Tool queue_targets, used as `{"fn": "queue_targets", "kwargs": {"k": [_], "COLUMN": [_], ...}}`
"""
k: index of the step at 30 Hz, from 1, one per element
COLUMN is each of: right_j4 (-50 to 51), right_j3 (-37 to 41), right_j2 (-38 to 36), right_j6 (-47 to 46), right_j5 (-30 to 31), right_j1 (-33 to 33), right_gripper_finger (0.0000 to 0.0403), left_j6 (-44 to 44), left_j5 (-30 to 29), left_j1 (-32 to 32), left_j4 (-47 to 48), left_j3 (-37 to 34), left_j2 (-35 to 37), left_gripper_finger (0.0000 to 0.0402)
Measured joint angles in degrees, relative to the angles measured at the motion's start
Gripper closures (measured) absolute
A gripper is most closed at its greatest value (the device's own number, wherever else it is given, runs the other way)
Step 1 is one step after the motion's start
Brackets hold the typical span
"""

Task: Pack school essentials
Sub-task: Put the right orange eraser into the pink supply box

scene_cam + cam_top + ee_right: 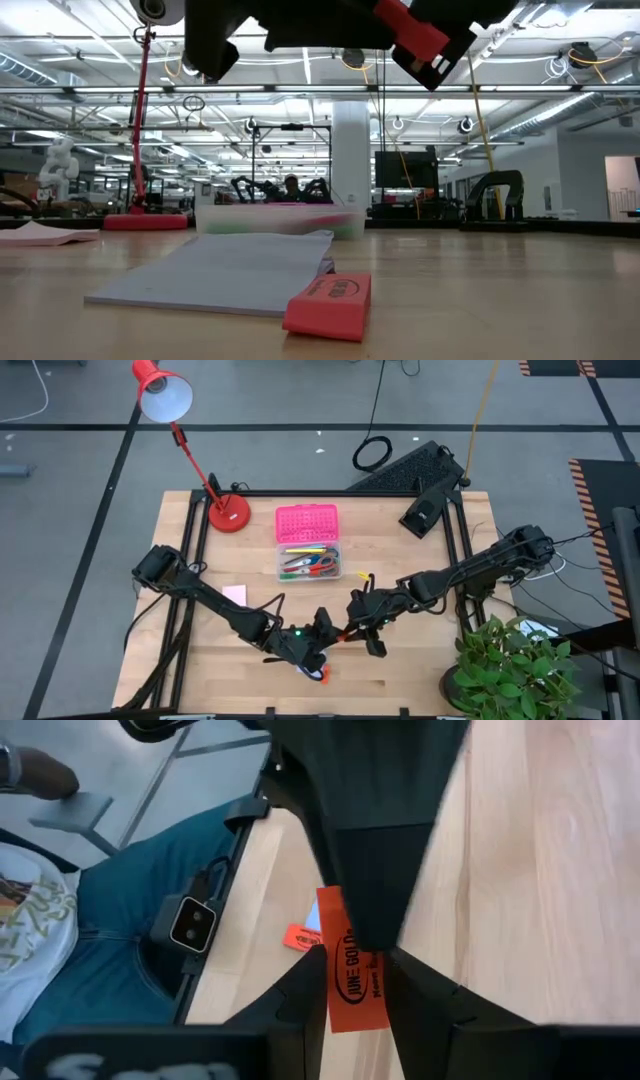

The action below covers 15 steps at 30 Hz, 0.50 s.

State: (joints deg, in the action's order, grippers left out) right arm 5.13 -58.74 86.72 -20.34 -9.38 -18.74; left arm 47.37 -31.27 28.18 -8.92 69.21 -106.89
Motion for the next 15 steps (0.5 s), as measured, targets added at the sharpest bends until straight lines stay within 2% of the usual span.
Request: {"fn": "queue_targets", "kwargs": {"k": [15], "right_j4": [-0.24], "right_j3": [0.04], "right_j2": [0.0], "right_j6": [0.44], "right_j5": [-1.48], "right_j1": [0.0], "right_gripper_finger": [0.0319], "left_j6": [0.97], "left_j5": [0.87], "left_j1": [-0.04], "left_j4": [-0.32], "left_j3": [0.0], "left_j2": [0.0], "left_gripper_finger": [0.0382]}}
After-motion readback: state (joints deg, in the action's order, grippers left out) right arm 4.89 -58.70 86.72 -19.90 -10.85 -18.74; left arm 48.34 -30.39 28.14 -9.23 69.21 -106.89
